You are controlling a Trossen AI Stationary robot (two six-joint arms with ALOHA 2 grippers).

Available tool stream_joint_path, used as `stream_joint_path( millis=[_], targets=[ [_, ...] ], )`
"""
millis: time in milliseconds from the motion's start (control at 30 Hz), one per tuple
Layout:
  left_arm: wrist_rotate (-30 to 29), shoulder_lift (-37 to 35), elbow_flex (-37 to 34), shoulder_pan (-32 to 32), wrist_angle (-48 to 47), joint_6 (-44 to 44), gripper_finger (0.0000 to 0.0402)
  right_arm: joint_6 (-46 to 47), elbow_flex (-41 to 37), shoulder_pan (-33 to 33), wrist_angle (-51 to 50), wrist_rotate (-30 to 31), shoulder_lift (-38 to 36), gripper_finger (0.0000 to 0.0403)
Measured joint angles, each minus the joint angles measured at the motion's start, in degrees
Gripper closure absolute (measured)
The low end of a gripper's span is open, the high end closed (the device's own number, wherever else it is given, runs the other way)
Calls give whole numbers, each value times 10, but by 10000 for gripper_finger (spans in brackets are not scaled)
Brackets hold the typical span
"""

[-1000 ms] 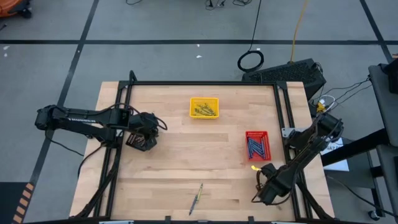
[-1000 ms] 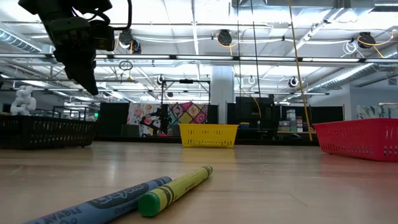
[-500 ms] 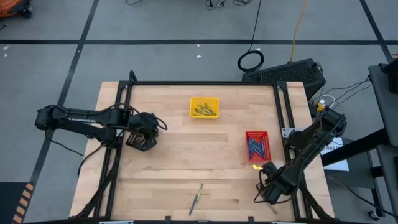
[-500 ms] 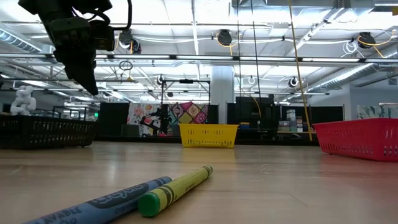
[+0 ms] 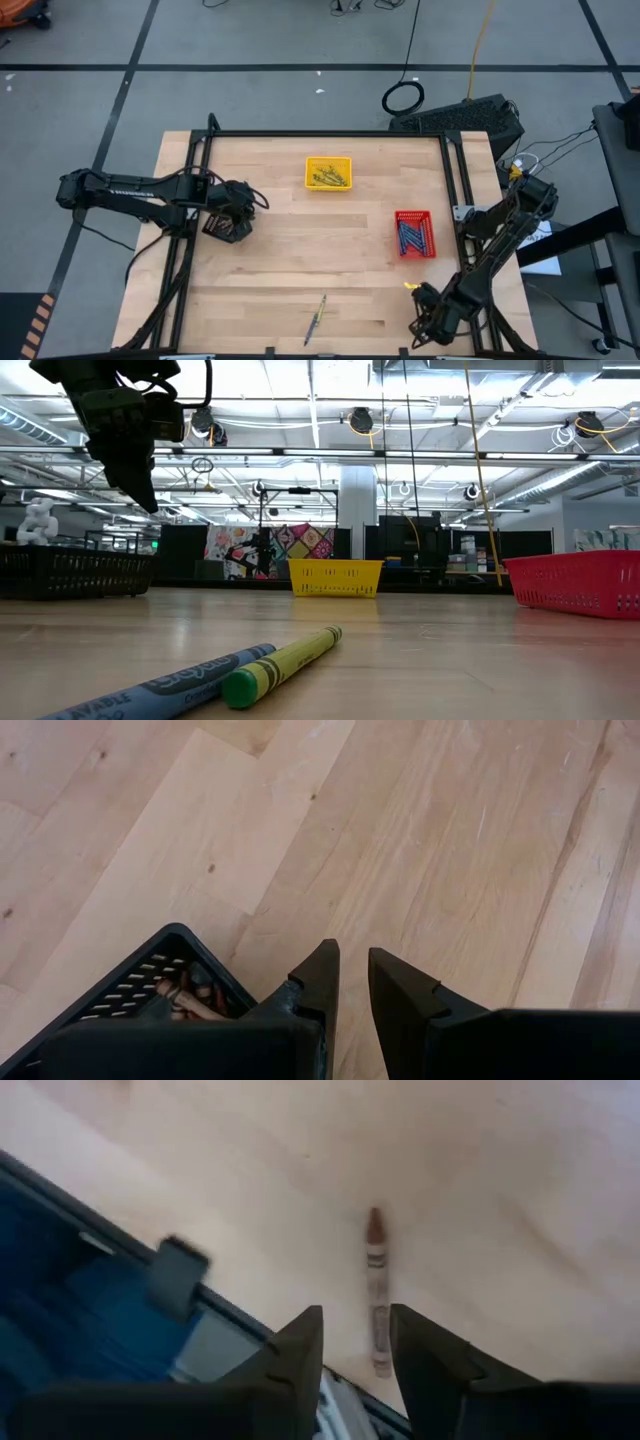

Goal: Sort crayons

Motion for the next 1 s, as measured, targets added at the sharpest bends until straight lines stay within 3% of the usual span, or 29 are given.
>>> stream_joint_path(
  millis=[333, 500, 1000],
  targets=[
    [0, 0, 0, 0, 0, 0, 340, 47, 0, 29, -36, 10, 0, 297],
    [0, 0, 0, 0, 0, 0, 340, 70, 0, 47, -27, 55, 3, 298],
    [0, 0, 0, 0, 0, -16, 340, 102, 0, 82, -12, 36, 57, 298]
  ],
)
